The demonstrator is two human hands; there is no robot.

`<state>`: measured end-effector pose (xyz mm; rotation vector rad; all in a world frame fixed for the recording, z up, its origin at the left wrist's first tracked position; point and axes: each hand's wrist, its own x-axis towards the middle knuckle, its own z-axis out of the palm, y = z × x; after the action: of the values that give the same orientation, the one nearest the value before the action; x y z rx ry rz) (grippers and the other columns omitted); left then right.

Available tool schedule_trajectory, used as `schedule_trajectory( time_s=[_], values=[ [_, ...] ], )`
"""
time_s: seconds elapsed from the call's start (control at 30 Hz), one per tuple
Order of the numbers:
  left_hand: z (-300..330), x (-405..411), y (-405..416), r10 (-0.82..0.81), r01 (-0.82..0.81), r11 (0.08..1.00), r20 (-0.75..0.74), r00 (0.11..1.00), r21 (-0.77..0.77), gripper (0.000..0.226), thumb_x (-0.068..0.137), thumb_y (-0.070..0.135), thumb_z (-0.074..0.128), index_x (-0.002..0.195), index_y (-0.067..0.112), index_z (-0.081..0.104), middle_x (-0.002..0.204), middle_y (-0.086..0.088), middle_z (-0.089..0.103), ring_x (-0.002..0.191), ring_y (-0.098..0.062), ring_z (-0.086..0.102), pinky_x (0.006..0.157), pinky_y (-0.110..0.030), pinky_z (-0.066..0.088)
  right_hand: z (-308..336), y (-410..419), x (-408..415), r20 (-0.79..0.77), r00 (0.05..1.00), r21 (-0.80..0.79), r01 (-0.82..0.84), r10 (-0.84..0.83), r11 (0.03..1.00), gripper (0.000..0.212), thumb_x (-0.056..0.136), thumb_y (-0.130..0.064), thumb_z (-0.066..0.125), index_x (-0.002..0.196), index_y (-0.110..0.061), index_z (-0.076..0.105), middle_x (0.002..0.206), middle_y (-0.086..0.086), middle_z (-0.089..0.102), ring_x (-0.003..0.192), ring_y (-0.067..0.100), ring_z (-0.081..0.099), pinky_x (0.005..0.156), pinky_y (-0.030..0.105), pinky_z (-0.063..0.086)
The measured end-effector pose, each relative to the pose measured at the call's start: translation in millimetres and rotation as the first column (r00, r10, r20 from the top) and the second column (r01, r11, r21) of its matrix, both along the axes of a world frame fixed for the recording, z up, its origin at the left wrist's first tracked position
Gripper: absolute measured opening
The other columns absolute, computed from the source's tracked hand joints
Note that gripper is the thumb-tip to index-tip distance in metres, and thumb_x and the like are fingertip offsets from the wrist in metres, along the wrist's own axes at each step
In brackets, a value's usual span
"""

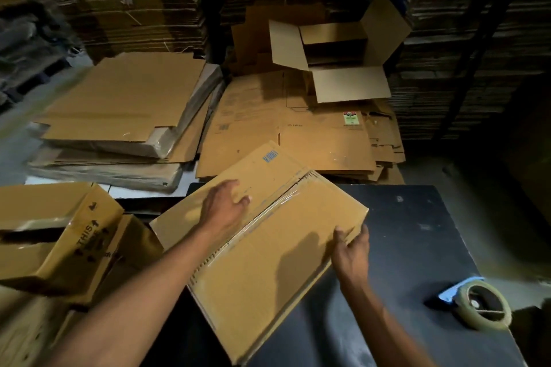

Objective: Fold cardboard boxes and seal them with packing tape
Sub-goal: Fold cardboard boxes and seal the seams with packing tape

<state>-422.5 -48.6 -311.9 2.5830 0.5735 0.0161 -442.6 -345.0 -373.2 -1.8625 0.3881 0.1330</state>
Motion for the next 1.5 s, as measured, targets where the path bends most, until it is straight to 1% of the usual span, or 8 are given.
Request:
schedule_trajectory(
  time_s=[0.13,0.27,0.47,0.6,0.83,1.03,1.17,1.5],
  values=[
    [-2.7,34.7,60.6,0.097,-0.080,0.993,-0.210,0.973,0.086,0.097,0.084,0.077,0.062,0.158,0.020,0.033,0.162,-0.013,0.037,0.148,-0.036,0.036,0.113,-0.052,0.036,-4.1,51.2,-53.7,-0.173,0.985,0.174,0.003,0.028,0.985,0.055,0.096,-0.052,0.061,0.140,-0.032,0.036,0.141,0.001,0.056,0.127,0.026,0.056,0.113,0.054,0.044],
    [-28.3,54.5,107.3,0.018,-0.060,0.990,-0.301,0.953,-0.131,0.120,0.045,0.100,0.059,0.136,0.022,0.061,0.140,-0.008,0.064,0.124,-0.033,0.060,0.105,-0.046,0.049,-1.6,66.9,-58.2,-0.270,0.962,0.257,0.123,-0.051,0.959,0.094,0.075,-0.057,0.073,0.153,-0.029,0.031,0.141,-0.001,0.059,0.127,0.026,0.058,0.113,0.053,0.044],
    [36.2,29.0,46.0,-0.010,-0.016,0.991,-0.191,0.982,-0.135,0.082,0.077,0.069,0.072,0.137,0.015,0.054,0.136,-0.013,0.062,0.118,-0.035,0.061,0.092,-0.038,0.050,74.1,16.0,-57.6,-0.090,0.989,0.048,0.126,-0.121,0.991,0.058,0.088,-0.034,0.078,0.135,-0.036,0.045,0.125,-0.004,0.069,0.109,0.023,0.066,0.102,0.046,0.052],
    [112.7,38.5,-32.4,-0.138,0.109,0.963,-0.106,0.985,-0.247,0.065,0.074,0.067,0.071,0.116,0.018,0.067,0.103,-0.004,0.070,0.086,-0.028,0.064,0.075,-0.034,0.052,133.9,-58.5,-37.4,0.100,0.969,-0.012,0.228,-0.225,0.974,0.042,0.089,-0.031,0.077,0.122,-0.034,0.052,0.119,-0.004,0.071,0.103,0.019,0.068,0.098,0.041,0.053],
    [198.4,36.4,-243.5,-0.534,0.545,0.806,0.113,0.838,-0.232,0.052,0.085,0.062,0.072,0.116,0.022,0.069,0.112,-0.011,0.071,0.097,-0.033,0.066,0.092,-0.049,0.054,202.2,-272.2,-110.5,0.304,0.831,0.029,0.481,-0.466,0.876,0.051,0.071,-0.051,0.079,0.116,-0.045,0.057,0.121,0.000,0.065,0.106,0.017,0.067,0.098,0.043,0.056],
    [167.0,-33.2,-476.2,-0.685,0.694,0.619,0.179,0.706,-0.368,0.067,0.070,0.067,0.079,0.114,0.016,0.075,0.109,-0.008,0.075,0.098,-0.028,0.069,0.093,-0.052,0.055,202.6,-464.0,-264.4,0.269,0.706,0.138,0.645,-0.656,0.751,0.052,0.083,-0.039,0.079,0.128,-0.041,0.053,0.114,-0.013,0.065,0.108,0.014,0.065,0.086,0.032,0.055],
    [129.5,-88.6,-612.0,-0.769,0.726,0.520,0.124,0.627,-0.449,0.049,0.085,0.048,0.079,0.110,0.006,0.074,0.094,-0.004,0.074,0.083,-0.017,0.067,0.066,-0.032,0.050,174.0,-573.4,-340.6,0.244,0.627,0.029,0.758,-0.740,0.652,0.073,0.060,-0.057,0.076,0.128,-0.035,0.059,0.118,-0.010,0.071,0.109,0.017,0.068,0.103,0.047,0.053],
    [38.3,-129.9,-773.0,-0.709,0.655,0.649,0.005,0.706,-0.387,0.057,0.073,0.062,0.082,0.103,0.015,0.073,0.099,-0.006,0.074,0.090,-0.028,0.068,0.082,-0.040,0.056,121.0,-703.8,-347.8,0.076,0.722,-0.313,0.673,-0.688,0.670,0.083,0.072,-0.029,0.089,0.146,-0.030,0.052,0.135,0.003,0.056,0.122,0.027,0.057,0.106,0.047,0.050]
  ],
)
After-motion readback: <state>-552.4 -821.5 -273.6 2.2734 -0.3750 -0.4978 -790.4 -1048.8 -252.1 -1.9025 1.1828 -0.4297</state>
